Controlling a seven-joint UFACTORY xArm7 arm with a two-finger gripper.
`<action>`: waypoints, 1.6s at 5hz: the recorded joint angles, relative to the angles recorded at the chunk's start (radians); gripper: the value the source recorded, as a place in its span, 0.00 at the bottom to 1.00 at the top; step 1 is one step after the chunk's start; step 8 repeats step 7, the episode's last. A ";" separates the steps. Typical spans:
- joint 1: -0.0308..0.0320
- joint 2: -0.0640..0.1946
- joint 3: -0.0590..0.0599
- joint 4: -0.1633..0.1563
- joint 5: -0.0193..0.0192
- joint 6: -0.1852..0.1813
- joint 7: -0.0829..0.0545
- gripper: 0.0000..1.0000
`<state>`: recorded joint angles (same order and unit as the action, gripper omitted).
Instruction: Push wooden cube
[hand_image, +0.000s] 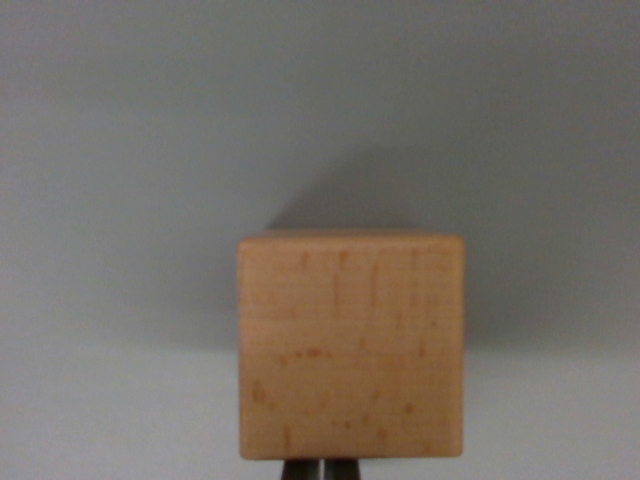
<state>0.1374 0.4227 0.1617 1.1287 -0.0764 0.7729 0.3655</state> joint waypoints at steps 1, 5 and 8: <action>0.0000 0.000 0.000 0.000 0.0000 0.000 0.000 1.00; -0.0012 0.035 -0.007 0.053 -0.0061 0.018 -0.005 1.00; -0.0015 0.044 -0.008 0.066 -0.0075 0.023 -0.006 1.00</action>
